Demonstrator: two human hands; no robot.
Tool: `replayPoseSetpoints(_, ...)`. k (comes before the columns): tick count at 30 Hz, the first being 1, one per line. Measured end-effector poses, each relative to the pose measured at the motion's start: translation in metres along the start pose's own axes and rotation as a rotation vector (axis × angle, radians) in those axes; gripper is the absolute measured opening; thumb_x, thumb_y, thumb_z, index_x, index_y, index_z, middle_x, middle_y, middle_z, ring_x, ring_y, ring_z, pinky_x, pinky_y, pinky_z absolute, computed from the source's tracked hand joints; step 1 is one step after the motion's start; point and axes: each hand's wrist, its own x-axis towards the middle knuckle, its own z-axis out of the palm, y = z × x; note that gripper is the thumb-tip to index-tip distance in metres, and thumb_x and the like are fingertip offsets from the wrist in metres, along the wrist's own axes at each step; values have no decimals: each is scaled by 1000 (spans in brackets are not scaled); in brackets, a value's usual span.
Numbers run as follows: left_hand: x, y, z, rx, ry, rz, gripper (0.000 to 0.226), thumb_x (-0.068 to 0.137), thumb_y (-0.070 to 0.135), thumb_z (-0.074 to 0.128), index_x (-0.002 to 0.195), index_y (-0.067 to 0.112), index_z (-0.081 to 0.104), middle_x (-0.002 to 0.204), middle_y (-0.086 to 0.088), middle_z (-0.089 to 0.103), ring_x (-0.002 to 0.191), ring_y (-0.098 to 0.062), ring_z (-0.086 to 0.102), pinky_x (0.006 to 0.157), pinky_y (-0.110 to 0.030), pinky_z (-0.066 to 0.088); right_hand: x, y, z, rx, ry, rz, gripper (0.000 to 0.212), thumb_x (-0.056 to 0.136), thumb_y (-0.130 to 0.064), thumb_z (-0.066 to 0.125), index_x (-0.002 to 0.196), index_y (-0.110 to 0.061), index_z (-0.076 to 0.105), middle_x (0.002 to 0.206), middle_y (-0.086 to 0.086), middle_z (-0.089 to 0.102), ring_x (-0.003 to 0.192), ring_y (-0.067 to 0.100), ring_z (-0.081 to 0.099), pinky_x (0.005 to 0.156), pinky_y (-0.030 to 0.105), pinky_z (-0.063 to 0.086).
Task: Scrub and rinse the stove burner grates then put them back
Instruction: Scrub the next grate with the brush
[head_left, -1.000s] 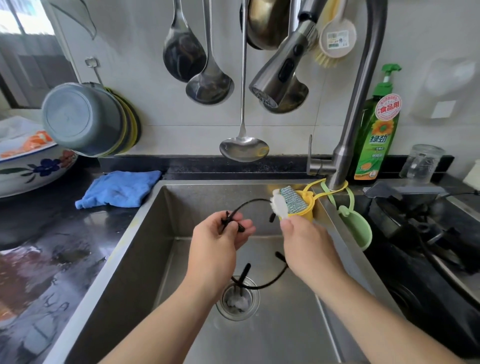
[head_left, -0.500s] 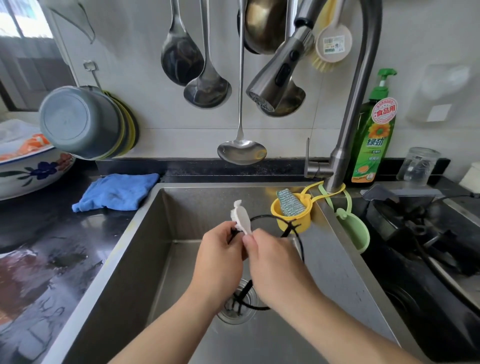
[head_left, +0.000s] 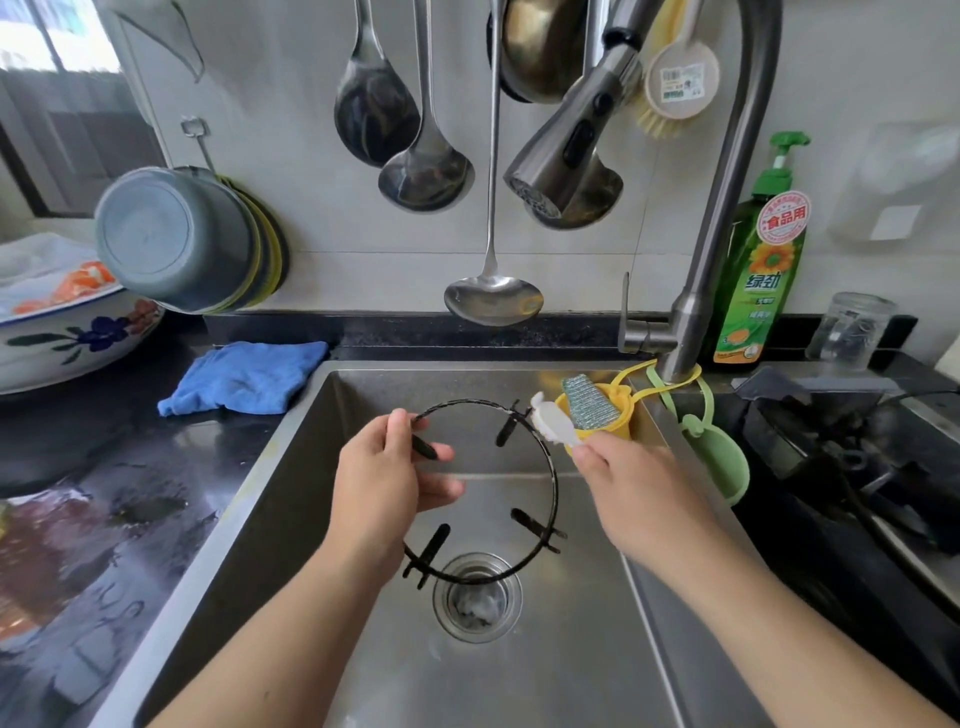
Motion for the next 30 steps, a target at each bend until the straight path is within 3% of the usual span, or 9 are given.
replayPoseSetpoints(4, -5, -3, 7, 158, -26, 68, 31, 110, 26, 42, 101, 7, 64, 75, -9, 73, 41, -22, 54, 46, -26, 49, 2, -10, 0, -26, -4, 3, 41, 105, -47, 32, 74, -24, 44, 69, -3, 54, 65, 21, 54, 59, 38, 47)
replayPoseSetpoints(7, -6, -6, 10, 238, -14, 123, 33, 110, 27, 43, 95, 7, 65, 76, -7, 74, 38, -20, 51, 46, -24, 44, -1, -15, 2, -101, -34, 21, 39, 106, -46, 29, 80, -24, 47, 72, -3, 52, 65, 18, 51, 55, 36, 44)
replayPoseSetpoints(11, -3, -6, 8, 147, 51, 67, 36, 110, 27, 43, 92, 4, 63, 74, -9, 74, 36, -20, 44, 46, -30, 42, -16, -31, 11, -144, -104, -72, 33, 107, -45, 30, 86, -25, 45, 71, -5, 45, 64, 21, 46, 51, 36, 32)
replayPoseSetpoints(15, 0, -7, 9, 102, 45, 31, 37, 110, 27, 43, 93, 2, 64, 72, -9, 73, 35, -18, 40, 51, -34, 43, 0, -19, 0, -136, 6, 59, 37, 106, -46, 30, 86, -23, 50, 70, -4, 48, 61, 17, 46, 52, 34, 36)
replayPoseSetpoints(19, 1, -9, 7, 88, 48, -12, 38, 110, 28, 44, 93, 2, 65, 73, -11, 73, 35, -16, 40, 51, -34, 43, -16, -29, 7, -164, -84, -61, 35, 106, -46, 29, 85, -23, 45, 67, -6, 42, 62, 21, 44, 53, 37, 34)
replayPoseSetpoints(22, 3, -8, 6, 63, 28, -29, 38, 110, 28, 43, 93, 1, 64, 72, -11, 73, 36, -16, 39, 50, -33, 42, -3, -20, 0, -137, -16, 18, 38, 106, -47, 29, 84, -24, 49, 72, -3, 51, 62, 19, 50, 55, 37, 44)
replayPoseSetpoints(26, 5, -10, 4, 79, 31, -38, 39, 110, 28, 44, 93, 1, 65, 71, -11, 72, 37, -17, 41, 50, -32, 42, -15, -27, 8, -163, -95, -48, 34, 106, -47, 29, 86, -25, 47, 72, -2, 46, 67, 27, 47, 58, 36, 37)
replayPoseSetpoints(30, 5, -7, 4, 81, 16, -45, 38, 110, 29, 45, 94, 2, 66, 71, -10, 73, 41, -17, 42, 47, -31, 41, -5, -21, 3, -157, 3, 32, 38, 106, -47, 29, 86, -24, 52, 69, -3, 46, 64, 23, 47, 57, 36, 39)
